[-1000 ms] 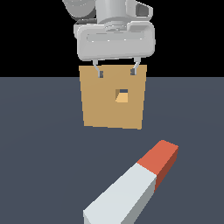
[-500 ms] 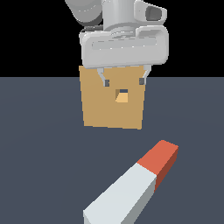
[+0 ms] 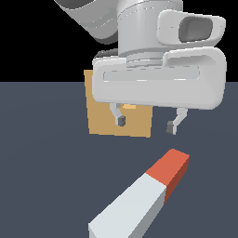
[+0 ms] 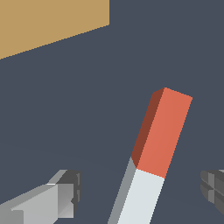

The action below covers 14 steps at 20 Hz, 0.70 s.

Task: Insert the peg into the horizontal hole in a box.

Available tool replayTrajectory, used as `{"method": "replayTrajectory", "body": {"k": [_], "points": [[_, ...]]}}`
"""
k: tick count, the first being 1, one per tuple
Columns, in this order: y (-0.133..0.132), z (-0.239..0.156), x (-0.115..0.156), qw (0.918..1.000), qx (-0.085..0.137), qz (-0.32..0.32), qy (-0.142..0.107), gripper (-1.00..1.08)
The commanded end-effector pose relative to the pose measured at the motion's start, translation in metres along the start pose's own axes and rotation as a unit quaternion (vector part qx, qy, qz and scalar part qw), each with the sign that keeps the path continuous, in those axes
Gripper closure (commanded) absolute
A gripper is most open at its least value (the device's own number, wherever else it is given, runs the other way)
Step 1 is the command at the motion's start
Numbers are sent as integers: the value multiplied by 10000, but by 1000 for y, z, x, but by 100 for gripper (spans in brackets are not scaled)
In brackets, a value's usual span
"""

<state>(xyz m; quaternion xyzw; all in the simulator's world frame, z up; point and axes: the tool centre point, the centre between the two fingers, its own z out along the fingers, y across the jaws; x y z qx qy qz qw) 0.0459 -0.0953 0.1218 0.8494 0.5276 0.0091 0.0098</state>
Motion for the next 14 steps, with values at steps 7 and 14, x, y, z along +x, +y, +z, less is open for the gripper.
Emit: {"method": "replayTrajectory", "body": {"k": [7,14], "points": [[16,41,-65,9909,95,1339,-43,-92],[16,51,-83,9856,124,1685,-49,-92]]}}
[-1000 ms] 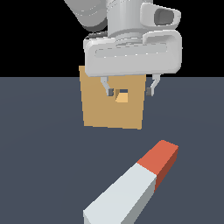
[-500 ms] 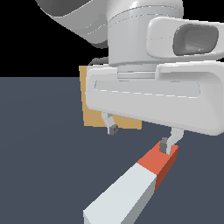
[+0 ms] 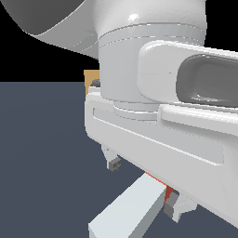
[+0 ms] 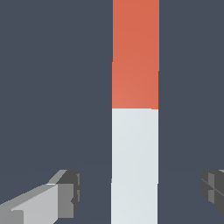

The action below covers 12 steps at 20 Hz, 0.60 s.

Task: Insert the peg into the horizontal hole in a box.

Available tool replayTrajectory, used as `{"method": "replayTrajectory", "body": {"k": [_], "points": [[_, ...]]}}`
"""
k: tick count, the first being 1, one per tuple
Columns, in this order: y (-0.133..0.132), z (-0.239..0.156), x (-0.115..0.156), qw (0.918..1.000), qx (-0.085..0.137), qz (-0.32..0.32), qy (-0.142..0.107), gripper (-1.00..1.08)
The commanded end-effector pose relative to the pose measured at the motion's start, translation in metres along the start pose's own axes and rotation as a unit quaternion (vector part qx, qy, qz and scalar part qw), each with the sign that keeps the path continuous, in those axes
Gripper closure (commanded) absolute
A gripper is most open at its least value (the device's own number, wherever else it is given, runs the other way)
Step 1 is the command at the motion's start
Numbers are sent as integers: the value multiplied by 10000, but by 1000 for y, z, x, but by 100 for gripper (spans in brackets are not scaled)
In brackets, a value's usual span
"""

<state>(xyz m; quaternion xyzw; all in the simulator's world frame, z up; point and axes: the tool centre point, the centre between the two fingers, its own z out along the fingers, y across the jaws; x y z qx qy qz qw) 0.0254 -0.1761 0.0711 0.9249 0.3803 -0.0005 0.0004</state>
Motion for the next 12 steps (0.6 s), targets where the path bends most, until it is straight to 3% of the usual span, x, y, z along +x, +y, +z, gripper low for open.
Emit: {"method": "replayTrajectory", "body": {"k": [1,12], "points": [[0,0,0,10000,0,0,0,-92],[-1,42,-2,10000,2,33,5,-92]]}}
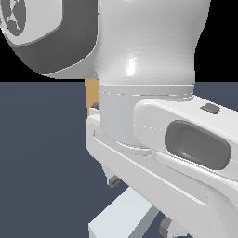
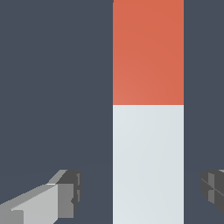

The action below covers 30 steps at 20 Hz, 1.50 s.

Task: Insert the peg into the horizontal hole in a box.

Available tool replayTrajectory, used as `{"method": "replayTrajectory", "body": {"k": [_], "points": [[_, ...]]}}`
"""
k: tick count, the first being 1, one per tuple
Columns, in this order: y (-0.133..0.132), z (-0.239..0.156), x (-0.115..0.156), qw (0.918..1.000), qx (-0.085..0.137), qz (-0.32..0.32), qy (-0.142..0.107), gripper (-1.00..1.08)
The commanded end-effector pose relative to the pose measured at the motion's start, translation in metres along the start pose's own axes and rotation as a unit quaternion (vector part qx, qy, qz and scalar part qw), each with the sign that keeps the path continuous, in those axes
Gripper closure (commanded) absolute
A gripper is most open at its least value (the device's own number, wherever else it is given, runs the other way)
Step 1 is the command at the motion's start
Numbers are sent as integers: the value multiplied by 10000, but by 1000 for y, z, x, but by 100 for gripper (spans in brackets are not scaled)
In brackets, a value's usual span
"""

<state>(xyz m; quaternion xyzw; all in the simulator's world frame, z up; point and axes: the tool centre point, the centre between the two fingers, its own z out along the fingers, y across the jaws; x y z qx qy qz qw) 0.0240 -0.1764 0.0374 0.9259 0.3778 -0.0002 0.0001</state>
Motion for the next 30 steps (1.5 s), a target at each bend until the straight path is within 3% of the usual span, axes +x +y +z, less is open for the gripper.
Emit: {"method": "replayTrajectory", "body": {"k": [1,6,7,21,30], "points": [[0,11,0,10000,1,9,1,-92],[1,17,0,10000,0,11,2,-92],[1,17,0,10000,0,11,2,108],[-1,14,2,10000,1,-79,-1,108],[-17,-13,23,9957,-3,-926,-4,108]]}}
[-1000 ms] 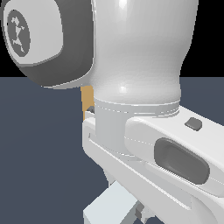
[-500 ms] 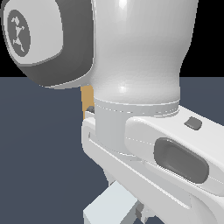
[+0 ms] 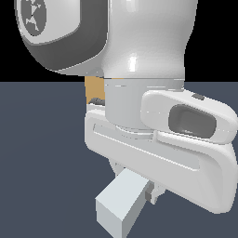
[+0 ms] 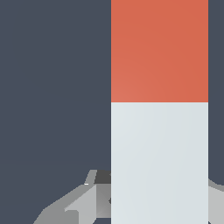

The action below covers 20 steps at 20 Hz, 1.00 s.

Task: Insert the peg into the horizontal hole in a box.

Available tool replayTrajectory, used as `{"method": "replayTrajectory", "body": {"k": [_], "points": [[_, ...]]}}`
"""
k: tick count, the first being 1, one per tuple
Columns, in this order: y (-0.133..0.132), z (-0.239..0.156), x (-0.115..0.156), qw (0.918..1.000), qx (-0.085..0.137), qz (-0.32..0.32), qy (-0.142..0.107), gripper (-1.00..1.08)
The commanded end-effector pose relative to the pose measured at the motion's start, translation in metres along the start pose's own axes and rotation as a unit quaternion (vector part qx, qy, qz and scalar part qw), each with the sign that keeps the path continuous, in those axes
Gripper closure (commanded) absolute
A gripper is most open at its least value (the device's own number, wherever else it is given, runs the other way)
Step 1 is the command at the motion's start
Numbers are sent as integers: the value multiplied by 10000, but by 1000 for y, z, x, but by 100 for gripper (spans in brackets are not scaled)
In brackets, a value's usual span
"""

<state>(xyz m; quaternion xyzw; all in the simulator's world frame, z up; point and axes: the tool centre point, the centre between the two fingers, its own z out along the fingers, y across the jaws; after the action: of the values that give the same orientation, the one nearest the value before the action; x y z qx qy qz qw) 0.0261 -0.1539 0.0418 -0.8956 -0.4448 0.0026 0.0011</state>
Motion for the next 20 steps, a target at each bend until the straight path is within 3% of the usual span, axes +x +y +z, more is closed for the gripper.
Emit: {"method": "replayTrajectory", "body": {"k": [1,5,11,20], "points": [[-5,-14,10,9994,-25,-339,10,108],[-19,-36,26,9947,-28,-1024,7,108],[-41,-65,44,9815,-30,-1915,5,108],[-59,-85,54,9675,-27,-2527,8,108]]}}
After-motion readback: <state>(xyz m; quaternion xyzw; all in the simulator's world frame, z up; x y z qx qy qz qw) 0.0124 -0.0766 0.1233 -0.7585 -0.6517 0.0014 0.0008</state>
